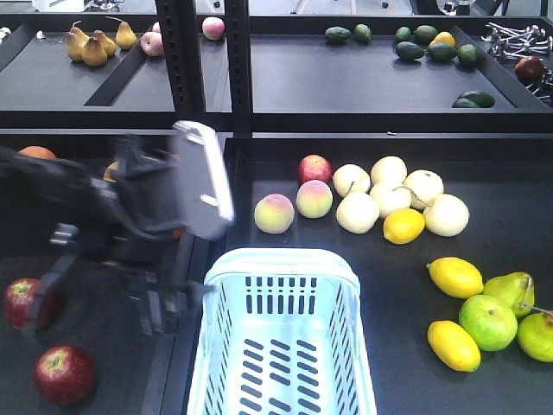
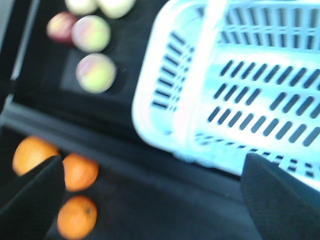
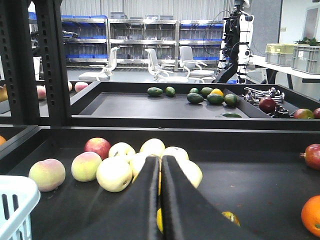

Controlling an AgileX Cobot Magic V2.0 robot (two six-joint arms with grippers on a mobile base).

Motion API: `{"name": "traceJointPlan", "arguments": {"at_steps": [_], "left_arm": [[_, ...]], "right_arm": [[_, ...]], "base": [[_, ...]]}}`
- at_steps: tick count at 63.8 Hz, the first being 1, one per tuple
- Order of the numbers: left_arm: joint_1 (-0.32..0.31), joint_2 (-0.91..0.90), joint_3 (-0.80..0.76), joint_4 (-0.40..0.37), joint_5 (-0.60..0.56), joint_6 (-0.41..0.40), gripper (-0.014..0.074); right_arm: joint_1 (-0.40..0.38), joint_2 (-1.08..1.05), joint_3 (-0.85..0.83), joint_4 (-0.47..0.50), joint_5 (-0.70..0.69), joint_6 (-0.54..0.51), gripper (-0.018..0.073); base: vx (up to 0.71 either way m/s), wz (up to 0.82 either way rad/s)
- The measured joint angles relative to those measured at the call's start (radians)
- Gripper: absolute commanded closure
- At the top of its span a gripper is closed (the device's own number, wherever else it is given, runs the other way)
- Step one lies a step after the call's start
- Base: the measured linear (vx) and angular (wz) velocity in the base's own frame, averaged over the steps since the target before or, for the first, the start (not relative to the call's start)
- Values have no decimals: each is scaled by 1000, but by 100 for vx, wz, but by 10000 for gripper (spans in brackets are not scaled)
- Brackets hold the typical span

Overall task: Pick three apples into basket with both arms
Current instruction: 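Reach the left gripper down onto the light-blue basket's rim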

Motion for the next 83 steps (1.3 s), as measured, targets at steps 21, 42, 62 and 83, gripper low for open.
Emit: {"name": "traceJointPlan", "arguments": {"at_steps": [21,42,62,83], "left_arm": [[-91,275,-155,66,1,0,-60],[-93,478,-289,130,42,0,-22],[-93,504,-304,158,62,0,351],[-93,504,-307,172,98,-5,605]], "right_arm": [[0,0,0,0,0,0,568],[0,0,0,0,0,0,568],[0,0,0,0,0,0,568],[0,0,0,0,0,0,568]], "base": [[0,0],[0,0],[0,0],[0,0]]}}
